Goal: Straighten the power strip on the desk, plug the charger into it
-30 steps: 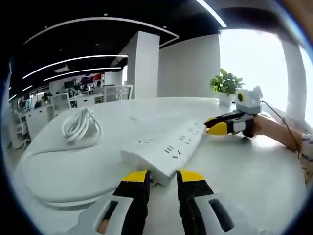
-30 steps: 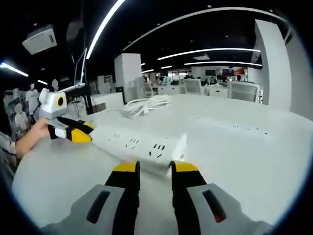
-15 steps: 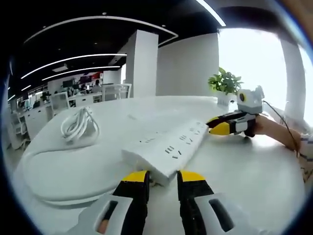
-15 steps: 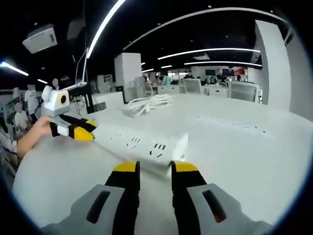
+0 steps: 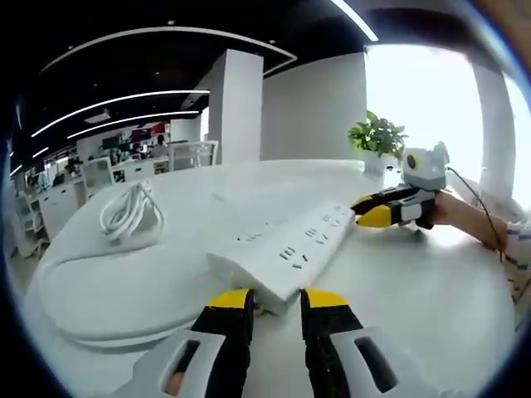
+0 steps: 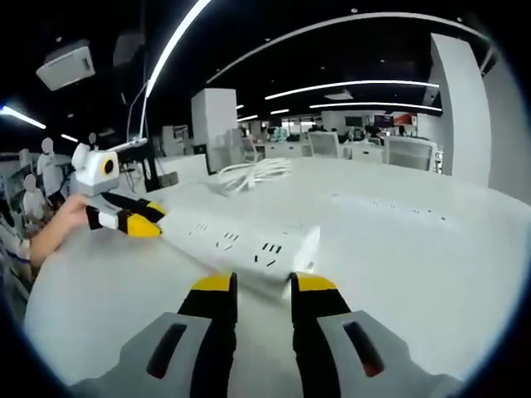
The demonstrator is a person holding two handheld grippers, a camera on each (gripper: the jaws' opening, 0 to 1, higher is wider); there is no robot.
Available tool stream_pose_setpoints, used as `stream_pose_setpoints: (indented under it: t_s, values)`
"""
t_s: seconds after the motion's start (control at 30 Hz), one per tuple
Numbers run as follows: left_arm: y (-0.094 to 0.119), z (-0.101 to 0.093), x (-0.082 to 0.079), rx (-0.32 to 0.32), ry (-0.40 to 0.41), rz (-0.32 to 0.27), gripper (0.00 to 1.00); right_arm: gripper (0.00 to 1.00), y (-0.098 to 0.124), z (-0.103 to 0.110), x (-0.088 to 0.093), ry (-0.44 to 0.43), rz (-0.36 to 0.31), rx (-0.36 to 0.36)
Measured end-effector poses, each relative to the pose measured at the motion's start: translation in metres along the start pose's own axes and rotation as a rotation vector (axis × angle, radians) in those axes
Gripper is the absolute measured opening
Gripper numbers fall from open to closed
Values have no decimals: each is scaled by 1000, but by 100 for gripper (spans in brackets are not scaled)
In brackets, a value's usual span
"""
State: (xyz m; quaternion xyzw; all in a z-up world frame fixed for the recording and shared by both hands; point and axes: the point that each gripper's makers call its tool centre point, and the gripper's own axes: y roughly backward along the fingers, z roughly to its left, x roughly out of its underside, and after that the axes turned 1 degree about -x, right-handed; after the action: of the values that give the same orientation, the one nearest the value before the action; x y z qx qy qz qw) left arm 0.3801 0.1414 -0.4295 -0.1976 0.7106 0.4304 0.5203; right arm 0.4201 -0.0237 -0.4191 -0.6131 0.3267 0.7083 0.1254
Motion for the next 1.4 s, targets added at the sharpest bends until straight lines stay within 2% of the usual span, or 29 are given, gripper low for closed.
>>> stream_pose_setpoints:
  t_s: [1.4]
  values:
    - [8, -15, 5, 33, -19, 48, 24, 24, 33, 21, 11, 2, 22, 8]
